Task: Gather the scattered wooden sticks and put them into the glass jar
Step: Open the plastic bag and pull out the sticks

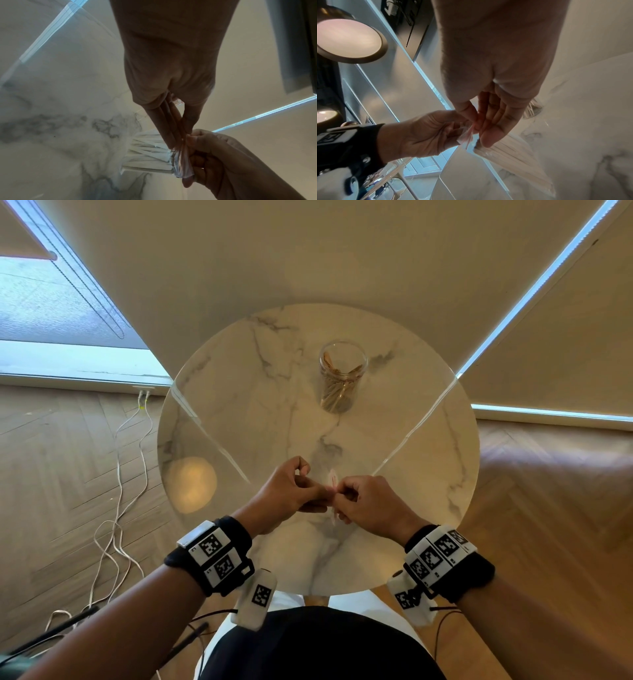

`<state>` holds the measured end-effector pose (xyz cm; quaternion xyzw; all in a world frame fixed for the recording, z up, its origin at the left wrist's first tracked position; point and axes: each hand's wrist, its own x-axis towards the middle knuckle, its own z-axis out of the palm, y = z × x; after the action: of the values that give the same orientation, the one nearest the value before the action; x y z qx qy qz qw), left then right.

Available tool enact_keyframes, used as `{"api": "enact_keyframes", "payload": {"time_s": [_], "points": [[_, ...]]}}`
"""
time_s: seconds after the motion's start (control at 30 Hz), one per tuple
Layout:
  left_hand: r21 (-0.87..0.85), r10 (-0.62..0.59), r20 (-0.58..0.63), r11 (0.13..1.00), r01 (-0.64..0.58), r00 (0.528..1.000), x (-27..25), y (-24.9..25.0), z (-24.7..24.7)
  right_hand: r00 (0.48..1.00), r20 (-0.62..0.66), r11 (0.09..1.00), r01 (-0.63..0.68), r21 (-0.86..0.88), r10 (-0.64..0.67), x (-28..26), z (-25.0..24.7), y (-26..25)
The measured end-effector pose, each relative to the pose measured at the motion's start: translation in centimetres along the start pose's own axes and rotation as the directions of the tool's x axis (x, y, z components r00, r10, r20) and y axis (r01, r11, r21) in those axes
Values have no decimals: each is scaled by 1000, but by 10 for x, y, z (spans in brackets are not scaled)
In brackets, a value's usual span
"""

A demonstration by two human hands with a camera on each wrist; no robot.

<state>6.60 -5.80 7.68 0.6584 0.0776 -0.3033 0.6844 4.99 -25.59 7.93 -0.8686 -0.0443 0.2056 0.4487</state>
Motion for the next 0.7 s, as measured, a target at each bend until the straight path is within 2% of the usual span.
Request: {"api": "enact_keyframes", "payload": {"time_s": [0.17,0.33,0.43,0.5,0.6,0.7], "points": [[40,38,-25,998,-37,999,-2,2,4,999,-15,998,36,-60,-37,0,-1,-1],[86,73,-79,994,-66,994,-7,1,-6,982,-179,990,38,-138,-63,0,-20,17],[272,129,-73,956,-104,989,-8,-5,-7,986,-137,983,76,-166,-99,-1,-17,14],[438,218,-61,883,-171,974,-5,-7,-3,981,-134,979,118,-165,-141,1,-12,10],[479,318,-29,837,-266,948,-5,-11,3,987,-136,997,83,2,-82,2,-12,5],[408,360,108,834,-372,927,-7,-19,-2,992,-124,990,28,140,-11,1,-14,0]]}}
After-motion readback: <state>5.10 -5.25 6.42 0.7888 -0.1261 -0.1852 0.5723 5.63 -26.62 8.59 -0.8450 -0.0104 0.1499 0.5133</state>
